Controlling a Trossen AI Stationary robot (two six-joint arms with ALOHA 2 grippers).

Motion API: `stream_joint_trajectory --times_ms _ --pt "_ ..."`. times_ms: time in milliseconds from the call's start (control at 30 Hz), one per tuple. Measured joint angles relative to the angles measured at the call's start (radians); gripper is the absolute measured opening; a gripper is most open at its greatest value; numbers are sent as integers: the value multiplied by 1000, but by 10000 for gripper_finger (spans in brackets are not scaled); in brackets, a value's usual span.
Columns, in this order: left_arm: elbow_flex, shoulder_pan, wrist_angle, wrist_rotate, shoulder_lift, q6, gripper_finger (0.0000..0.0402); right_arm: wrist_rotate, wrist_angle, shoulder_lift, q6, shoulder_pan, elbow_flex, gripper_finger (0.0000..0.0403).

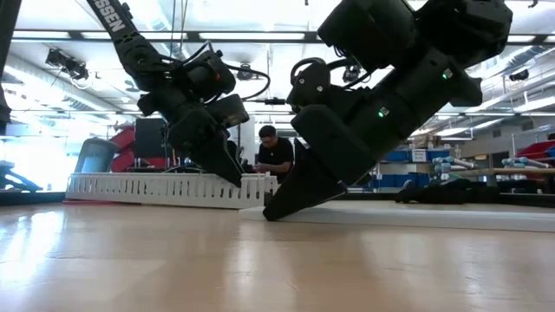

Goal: Ziptie cables
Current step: Close the white cable duct

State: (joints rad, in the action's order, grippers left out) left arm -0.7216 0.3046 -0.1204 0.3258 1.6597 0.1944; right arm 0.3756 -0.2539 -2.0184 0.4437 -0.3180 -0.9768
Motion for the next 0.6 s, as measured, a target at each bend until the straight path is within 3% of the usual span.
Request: stream_joint_trajectory --times_ms 133,600 --pt "0 0 0 0 0 0 219 3 -4 1 4 0 1 214" --pt "1 -33 -13 -7 1 8 219 102 8 41 -38 -7 6 214"
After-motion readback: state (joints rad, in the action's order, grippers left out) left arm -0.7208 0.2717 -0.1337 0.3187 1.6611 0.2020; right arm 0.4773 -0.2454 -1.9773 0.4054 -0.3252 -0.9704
